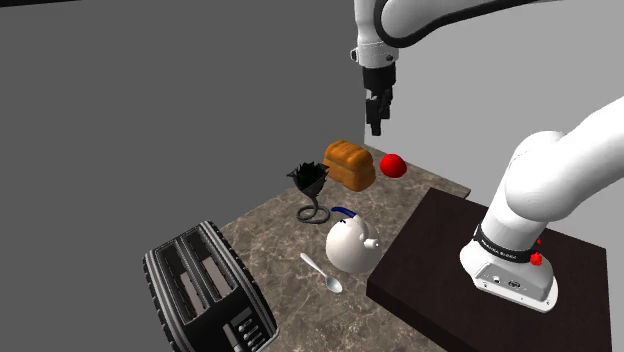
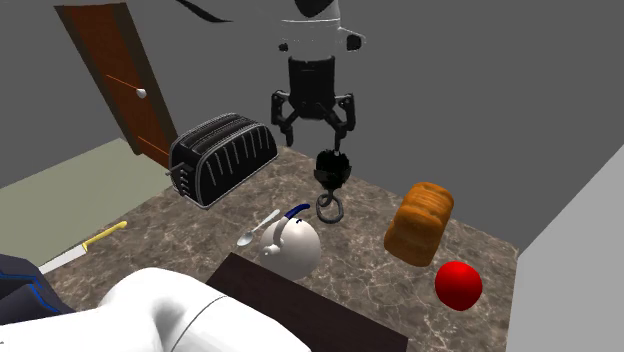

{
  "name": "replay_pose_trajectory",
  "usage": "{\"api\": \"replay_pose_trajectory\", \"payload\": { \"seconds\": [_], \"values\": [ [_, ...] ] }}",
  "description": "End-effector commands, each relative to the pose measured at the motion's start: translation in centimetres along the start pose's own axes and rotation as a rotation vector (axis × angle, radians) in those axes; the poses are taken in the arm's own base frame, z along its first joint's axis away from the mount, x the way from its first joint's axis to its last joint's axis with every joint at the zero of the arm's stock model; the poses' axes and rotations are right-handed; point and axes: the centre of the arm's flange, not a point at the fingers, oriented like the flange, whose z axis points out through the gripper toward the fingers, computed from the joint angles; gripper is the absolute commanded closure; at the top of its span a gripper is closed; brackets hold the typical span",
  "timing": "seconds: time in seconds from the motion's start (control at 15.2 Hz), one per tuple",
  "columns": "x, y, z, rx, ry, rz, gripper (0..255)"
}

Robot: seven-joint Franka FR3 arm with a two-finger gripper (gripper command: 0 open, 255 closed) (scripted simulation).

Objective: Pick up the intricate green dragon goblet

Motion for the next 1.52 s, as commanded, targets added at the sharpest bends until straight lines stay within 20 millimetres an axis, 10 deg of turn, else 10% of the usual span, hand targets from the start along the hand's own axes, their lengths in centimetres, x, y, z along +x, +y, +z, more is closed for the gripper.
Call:
{"api": "replay_pose_trajectory", "payload": {
  "seconds": [0.0,1.45],
  "values": [
    [2.4,-0.2,1.3,0.007,-0.009,-0.005,0],
    [28.2,-3.8,17.0,0.084,-0.119,-0.063,0]
  ]
}}
